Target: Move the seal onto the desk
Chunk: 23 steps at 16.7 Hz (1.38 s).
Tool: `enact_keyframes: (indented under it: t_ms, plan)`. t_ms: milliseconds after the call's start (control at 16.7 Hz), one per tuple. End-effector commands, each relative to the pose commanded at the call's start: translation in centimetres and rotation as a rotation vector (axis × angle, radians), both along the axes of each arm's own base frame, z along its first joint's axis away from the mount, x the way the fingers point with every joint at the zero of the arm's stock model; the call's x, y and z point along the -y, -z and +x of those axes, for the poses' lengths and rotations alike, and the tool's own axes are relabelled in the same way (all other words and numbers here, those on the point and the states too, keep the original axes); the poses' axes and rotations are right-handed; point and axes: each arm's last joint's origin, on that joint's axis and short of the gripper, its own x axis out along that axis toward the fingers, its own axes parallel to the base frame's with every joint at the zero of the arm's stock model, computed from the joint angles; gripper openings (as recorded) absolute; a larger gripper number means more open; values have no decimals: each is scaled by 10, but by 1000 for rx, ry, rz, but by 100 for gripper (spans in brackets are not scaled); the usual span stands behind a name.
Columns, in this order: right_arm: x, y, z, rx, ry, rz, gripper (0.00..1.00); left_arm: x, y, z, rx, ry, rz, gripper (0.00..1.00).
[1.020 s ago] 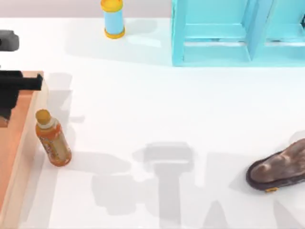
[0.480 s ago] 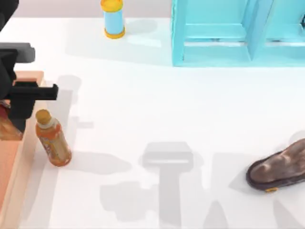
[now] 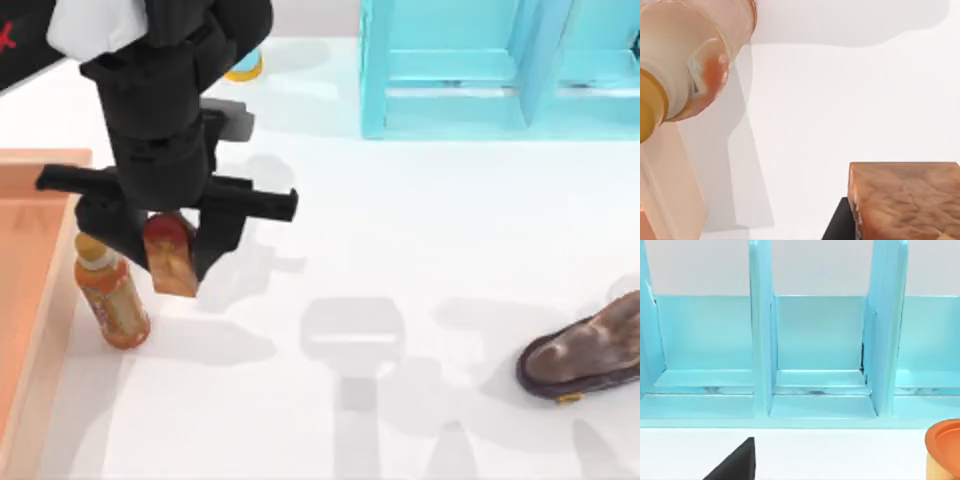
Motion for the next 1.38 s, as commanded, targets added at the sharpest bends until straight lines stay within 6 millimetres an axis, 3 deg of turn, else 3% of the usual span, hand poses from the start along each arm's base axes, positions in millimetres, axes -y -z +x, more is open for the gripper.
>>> enact_keyframes:
  t_ms: [240, 480, 600, 900, 1380]
  plan:
    - [0, 0, 0, 0, 0, 0, 100, 83, 49, 16, 15, -34, 13, 0]
    - [0, 0, 0, 0, 0, 0, 100, 134, 93, 30, 65, -128, -18, 0]
    - [0, 0, 0, 0, 0, 0, 100, 142, 99, 33, 80, -149, -34, 0]
    - [0, 0, 0, 0, 0, 0, 100, 140, 101, 34, 78, -152, -32, 0]
    - [0, 0, 0, 0, 0, 0, 100, 142, 143, 33, 81, -150, -35, 0]
